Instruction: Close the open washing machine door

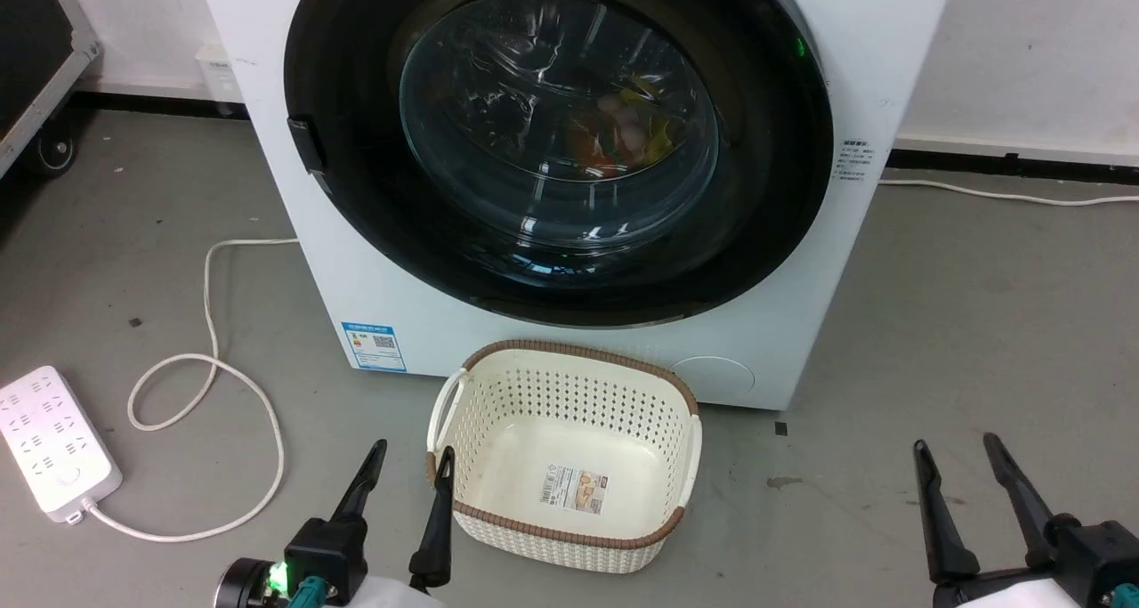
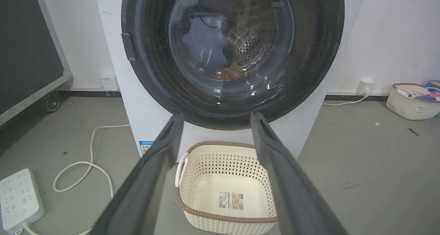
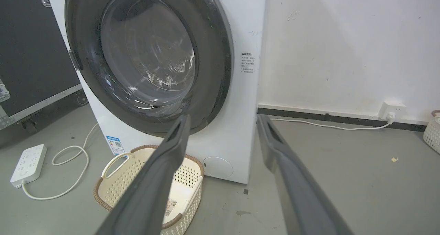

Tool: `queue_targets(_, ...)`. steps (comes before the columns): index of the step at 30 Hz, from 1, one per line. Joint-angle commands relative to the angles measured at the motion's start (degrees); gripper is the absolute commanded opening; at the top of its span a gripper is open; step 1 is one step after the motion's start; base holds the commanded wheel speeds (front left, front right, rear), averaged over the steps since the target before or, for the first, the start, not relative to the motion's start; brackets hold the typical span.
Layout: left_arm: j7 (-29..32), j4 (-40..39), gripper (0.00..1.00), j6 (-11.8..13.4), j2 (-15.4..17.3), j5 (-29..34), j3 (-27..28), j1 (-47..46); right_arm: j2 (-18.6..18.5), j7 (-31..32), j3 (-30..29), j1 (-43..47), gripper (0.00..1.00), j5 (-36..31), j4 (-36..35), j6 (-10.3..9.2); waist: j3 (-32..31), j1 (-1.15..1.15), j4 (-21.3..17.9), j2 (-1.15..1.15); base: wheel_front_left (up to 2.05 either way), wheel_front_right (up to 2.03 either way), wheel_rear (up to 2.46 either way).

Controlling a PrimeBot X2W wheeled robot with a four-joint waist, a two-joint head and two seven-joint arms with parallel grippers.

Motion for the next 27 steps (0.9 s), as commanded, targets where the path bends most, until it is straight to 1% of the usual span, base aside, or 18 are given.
queue_targets(1, -0.25, 0.13, 1.00, -0.30, 0.18, 0.09, -0.09, 0.35, 0.30, -0.33, 0.08, 0.85, 1.00, -0.04, 0.05, -0.04, -0.02, 0.00, 0.10, 0.00, 0.00, 0.00, 0.00)
queue_targets(5, -0.25, -0.16, 1.00, -0.58, 0.07, -0.16, -0.22, 0.19, 0.31, -0.46, 0.03, 0.92, 1.00, 0.23, 0.48, -0.04, 0.00, 0.00, 0.28, 0.00, 0.00, 0.00, 0.00)
queue_targets(6, 0.01, -0.20, 0.00, -0.36, -0.02, -0.12, -0.16, 0.00, 0.06, -0.10, 0.01, 0.17, 0.00, 0.04, 0.36, 0.00, 0.00, 0.00, 0.28, 0.00, 0.00, 0.00, 0.00)
queue_targets(27, 2.10, -1.54, 0.00, 0.07, -0.23, 0.85, 0.99, -0.04, 0.08, 1.89, 0.92, -0.40, 0.00, -0.47, -0.35, -0.01, 0.12, 0.00, 0.19, 0.00, 0.00, 0.00, 0.00)
